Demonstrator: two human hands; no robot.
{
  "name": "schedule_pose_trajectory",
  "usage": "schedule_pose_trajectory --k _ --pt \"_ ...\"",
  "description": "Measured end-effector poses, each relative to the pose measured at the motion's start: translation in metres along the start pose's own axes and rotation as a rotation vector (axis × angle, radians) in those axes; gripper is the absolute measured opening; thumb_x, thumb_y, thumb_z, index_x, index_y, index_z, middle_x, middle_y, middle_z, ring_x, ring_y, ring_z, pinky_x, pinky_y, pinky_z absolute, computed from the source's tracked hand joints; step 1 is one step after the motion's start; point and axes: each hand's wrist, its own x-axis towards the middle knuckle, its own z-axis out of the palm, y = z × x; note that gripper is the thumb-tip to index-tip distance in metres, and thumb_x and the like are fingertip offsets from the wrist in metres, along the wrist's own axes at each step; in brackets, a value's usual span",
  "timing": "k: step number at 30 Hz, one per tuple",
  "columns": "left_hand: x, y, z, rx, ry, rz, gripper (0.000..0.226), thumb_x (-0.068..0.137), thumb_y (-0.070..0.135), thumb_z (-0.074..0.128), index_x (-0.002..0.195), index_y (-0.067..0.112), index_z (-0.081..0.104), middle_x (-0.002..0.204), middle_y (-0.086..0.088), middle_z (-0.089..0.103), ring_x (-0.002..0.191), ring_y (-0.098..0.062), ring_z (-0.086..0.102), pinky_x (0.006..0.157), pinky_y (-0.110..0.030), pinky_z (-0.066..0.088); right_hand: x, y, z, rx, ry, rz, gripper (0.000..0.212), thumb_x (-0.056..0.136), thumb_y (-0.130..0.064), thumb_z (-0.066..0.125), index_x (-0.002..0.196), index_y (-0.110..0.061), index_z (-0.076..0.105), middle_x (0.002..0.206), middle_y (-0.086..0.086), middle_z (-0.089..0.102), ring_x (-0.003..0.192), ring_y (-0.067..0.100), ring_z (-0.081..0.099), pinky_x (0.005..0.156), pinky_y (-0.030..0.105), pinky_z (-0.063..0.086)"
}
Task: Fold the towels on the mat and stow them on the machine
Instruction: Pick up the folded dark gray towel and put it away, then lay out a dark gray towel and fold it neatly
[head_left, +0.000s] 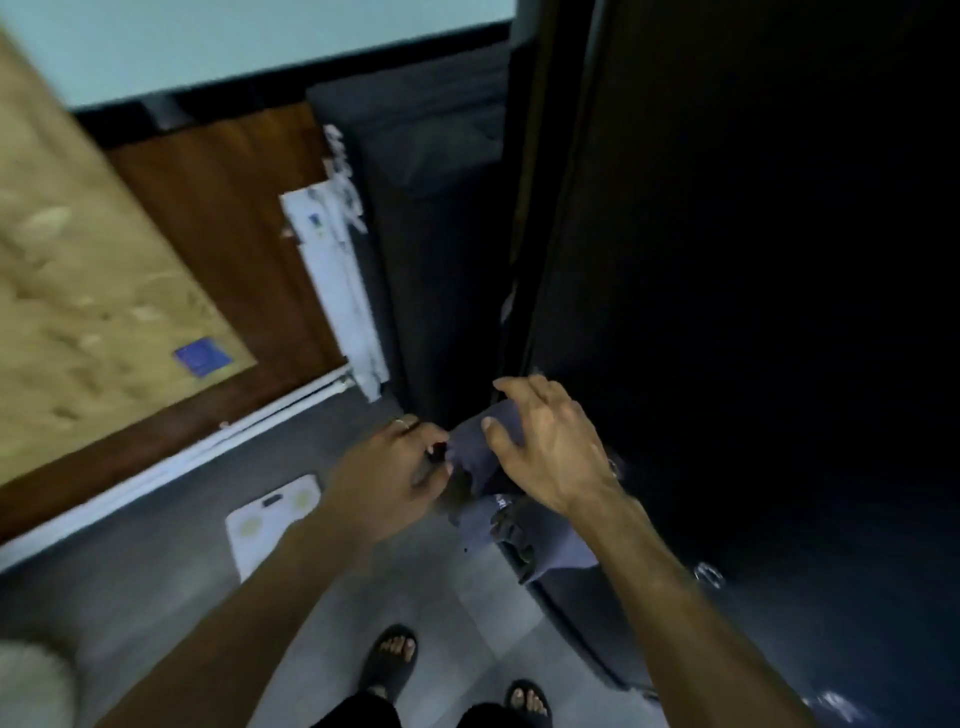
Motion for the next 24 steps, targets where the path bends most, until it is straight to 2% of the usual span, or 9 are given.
schedule_pose_trajectory --k 2,4,7,12,17,24 --pt "-0.031 0.006 -0.001 0.019 0.064 -0.106 0.045 0.080 0.044 0.045 0.109 0.018 0.066 0.106 -0.006 0.066 0.099 -0.029 0.062 0.079 -0.041 0.053 0.000 -0.008 0.000 0.017 -0.077 -0.130 0.048 0.095 -0.037 0.052 0.138 -0.017 0.046 0.130 0.005 0.053 0.120 0.026 0.047 0.101 0.040 0.040" --pt "-0.066 0.014 -0.001 0.041 0.120 -0.244 0.035 0.084 0.036 0.056 0.113 0.018 0.065 0.110 -0.005 0.066 0.102 -0.028 0.062 0.082 -0.038 0.052 -0.006 -0.019 0.002 0.020 -0.164 -0.237 0.048 0.096 -0.039 0.051 0.138 -0.018 0.045 0.128 0.004 0.053 0.119 0.024 0.046 0.099 0.041 0.041" --pt "-0.122 0.031 0.003 0.043 0.208 -0.433 0.033 0.087 0.032 0.066 0.117 0.017 0.065 0.114 -0.003 0.066 0.105 -0.025 0.061 0.083 -0.034 0.049 -0.021 -0.041 0.010 -0.001 -0.254 -0.395 0.045 0.094 -0.038 0.053 0.134 -0.017 0.049 0.124 0.003 0.056 0.116 0.024 0.048 0.092 0.040 0.044" --pt "-0.209 0.055 0.019 0.054 0.279 -0.680 0.036 0.090 0.038 0.061 0.121 0.021 0.061 0.115 0.003 0.065 0.106 -0.020 0.060 0.083 -0.030 0.047 -0.059 -0.085 0.024 -0.054 -0.384 -0.619 0.044 0.094 -0.039 0.053 0.132 -0.019 0.050 0.126 0.004 0.054 0.118 0.025 0.049 0.095 0.038 0.042" --pt "-0.299 0.088 0.045 0.030 0.368 -0.846 0.037 0.091 0.039 0.059 0.123 0.022 0.059 0.113 0.003 0.065 0.104 -0.016 0.061 0.083 -0.028 0.046 -0.127 -0.125 0.040 -0.107 -0.517 -0.805 0.046 0.093 -0.041 0.054 0.133 -0.018 0.050 0.126 0.005 0.053 0.116 0.027 0.051 0.093 0.040 0.045" --pt "-0.413 0.166 0.098 -0.019 0.464 -1.146 0.035 0.092 0.040 0.054 0.124 0.024 0.057 0.113 0.005 0.063 0.104 -0.016 0.061 0.083 -0.033 0.051 -0.237 -0.150 0.059 -0.165 -0.698 -1.099 0.050 0.094 -0.043 0.053 0.137 -0.019 0.044 0.130 0.004 0.049 0.121 0.025 0.047 0.097 0.041 0.040"
